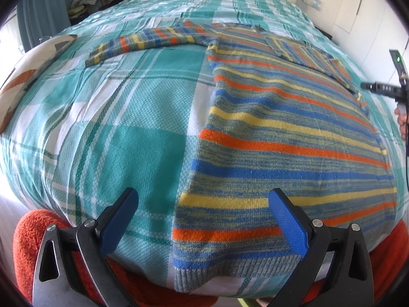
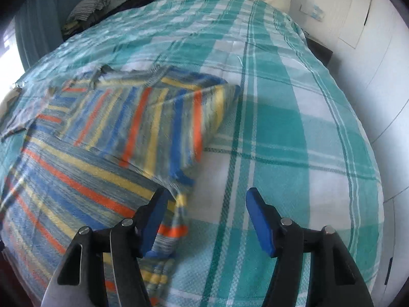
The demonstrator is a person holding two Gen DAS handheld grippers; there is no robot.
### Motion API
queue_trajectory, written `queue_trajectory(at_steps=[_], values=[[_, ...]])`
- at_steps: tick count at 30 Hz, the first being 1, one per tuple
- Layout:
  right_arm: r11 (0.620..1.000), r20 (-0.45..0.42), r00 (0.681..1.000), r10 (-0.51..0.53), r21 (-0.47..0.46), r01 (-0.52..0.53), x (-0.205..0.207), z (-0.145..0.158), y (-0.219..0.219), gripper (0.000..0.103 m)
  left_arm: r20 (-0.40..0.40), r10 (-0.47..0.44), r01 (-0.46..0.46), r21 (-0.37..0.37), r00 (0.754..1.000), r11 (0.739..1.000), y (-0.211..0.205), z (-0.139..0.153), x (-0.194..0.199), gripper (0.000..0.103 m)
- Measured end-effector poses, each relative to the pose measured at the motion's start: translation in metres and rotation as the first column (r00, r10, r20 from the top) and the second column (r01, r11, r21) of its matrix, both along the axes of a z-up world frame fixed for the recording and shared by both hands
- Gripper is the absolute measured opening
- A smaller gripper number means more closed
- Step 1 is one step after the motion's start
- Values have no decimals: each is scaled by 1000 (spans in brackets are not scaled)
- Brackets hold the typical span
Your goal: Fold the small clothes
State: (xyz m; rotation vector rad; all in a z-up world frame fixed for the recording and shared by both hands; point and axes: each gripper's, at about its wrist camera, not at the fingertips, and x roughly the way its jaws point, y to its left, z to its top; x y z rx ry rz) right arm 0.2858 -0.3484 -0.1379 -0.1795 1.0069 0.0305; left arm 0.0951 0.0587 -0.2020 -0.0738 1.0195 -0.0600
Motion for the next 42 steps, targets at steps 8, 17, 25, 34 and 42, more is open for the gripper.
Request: queue_trajectory(at_steps=[8, 17, 25, 34, 42], values=[[887, -164, 986, -27, 451, 99, 44, -30, 7, 51, -10, 20, -20, 6, 1000, 1000, 2, -1, -3, 102], [922, -84, 988, -132, 354, 154, -12, -9, -3, 28, -1, 40, -40, -40, 999, 998, 6, 5, 0, 102], [975, 152, 964, -220, 68, 212, -111, -20, -11, 66, 122, -81, 83, -13, 989, 996, -59, 32, 83, 102], [908, 168, 897, -409, 174, 382, -122, -51, -76, 82, 138, -7, -3, 71, 990, 997, -83, -19, 140, 103], [918, 165, 908, -384, 175, 356, -123, -60, -73, 91, 141, -3, 1, 18, 990, 1000, -75, -20, 135, 103]])
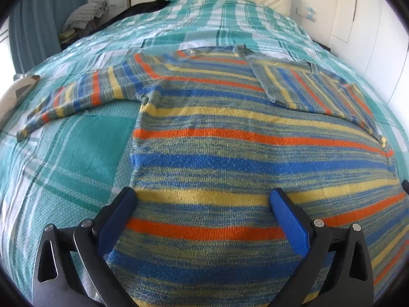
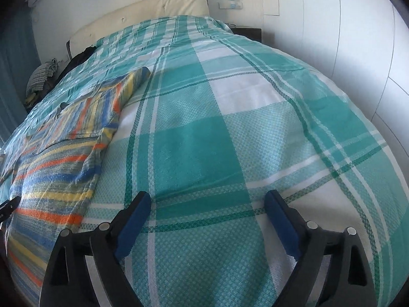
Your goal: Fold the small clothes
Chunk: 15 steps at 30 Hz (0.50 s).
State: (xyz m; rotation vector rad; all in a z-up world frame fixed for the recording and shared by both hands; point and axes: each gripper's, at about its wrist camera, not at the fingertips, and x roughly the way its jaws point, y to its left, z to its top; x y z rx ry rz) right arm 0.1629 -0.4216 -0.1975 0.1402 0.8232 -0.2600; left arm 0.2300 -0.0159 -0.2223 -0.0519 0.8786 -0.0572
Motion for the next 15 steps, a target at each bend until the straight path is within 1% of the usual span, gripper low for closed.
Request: queue_trajectory(at_steps=[5, 8, 15], values=[[1000, -16, 1000, 12, -10, -12, 4, -3, 2, 95, 0, 0, 0, 11, 1000, 1000, -2, -2, 1, 103], [1000, -27, 1000, 9, -27, -10, 5, -4, 4, 95, 0, -1, 1, 12, 1000, 1000, -3, -2, 1, 103], [1000, -24, 1000, 9, -20, -10, 5, -5, 4, 96, -1, 0, 0, 10, 1000, 1000, -2, -2, 0, 103]])
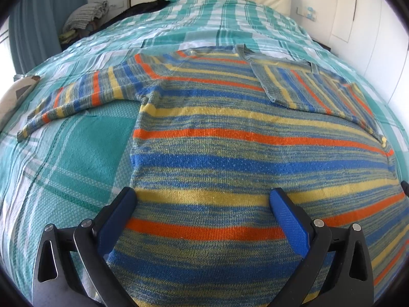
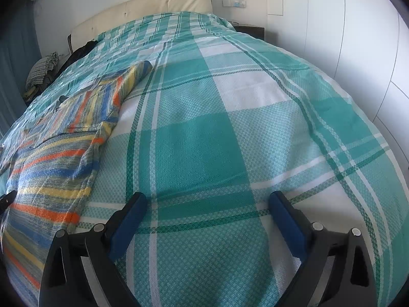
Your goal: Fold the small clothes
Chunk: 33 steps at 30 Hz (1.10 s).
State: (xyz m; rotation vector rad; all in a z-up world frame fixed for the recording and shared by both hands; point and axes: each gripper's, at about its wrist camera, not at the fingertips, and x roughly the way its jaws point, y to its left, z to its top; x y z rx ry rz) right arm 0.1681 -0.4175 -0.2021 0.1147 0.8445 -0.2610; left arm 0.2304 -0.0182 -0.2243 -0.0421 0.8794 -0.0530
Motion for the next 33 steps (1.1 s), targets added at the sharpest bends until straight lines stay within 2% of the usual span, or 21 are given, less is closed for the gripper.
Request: queue_trajectory(at_steps=[33], values=[[1000, 6, 1000, 0, 3, 0, -2, 1, -1, 96, 0, 1, -1, 0, 1000, 1000, 0, 0, 0, 103]])
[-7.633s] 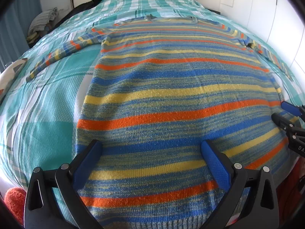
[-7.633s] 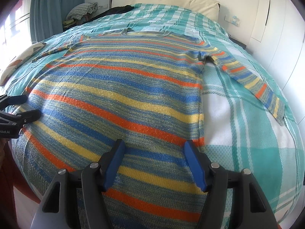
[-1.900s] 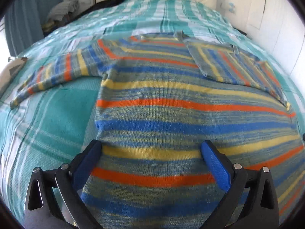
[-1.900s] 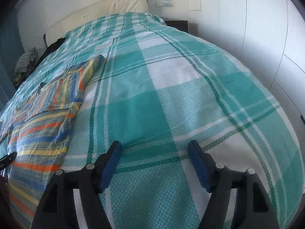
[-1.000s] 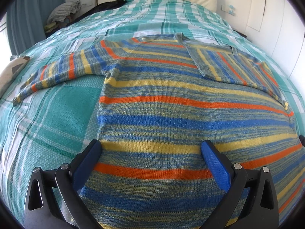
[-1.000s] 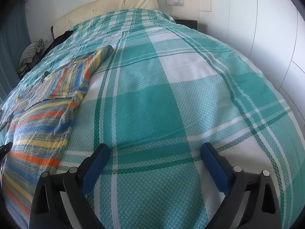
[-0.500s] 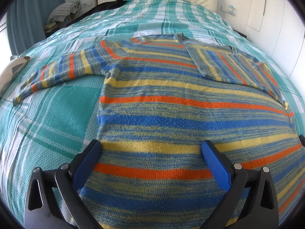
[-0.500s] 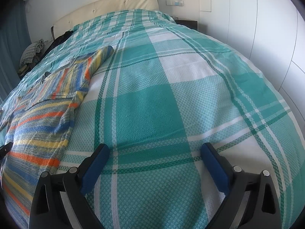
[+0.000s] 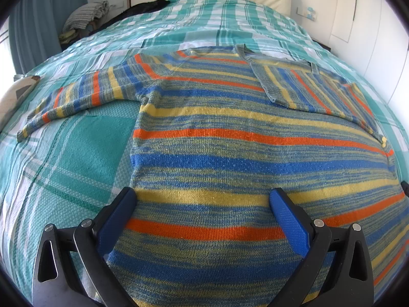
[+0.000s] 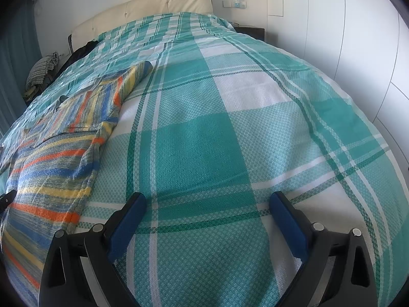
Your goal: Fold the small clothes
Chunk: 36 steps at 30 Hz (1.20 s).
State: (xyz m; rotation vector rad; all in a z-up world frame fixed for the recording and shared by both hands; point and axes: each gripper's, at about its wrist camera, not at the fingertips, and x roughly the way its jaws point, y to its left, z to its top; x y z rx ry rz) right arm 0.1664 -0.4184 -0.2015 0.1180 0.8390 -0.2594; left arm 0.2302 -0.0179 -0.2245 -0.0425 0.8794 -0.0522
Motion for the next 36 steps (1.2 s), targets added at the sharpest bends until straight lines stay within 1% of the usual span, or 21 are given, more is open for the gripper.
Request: queue_trajectory(at_steps=[21, 36], values=[[1000, 4, 1000, -1, 7, 1, 0, 0, -2, 97, 0, 1, -1, -1, 1000, 1000, 0, 0, 0, 103], [1000, -3, 1000, -3, -7, 2, 0, 0, 0, 97, 0, 1, -1, -1, 1000, 1000, 0, 0, 0, 103]])
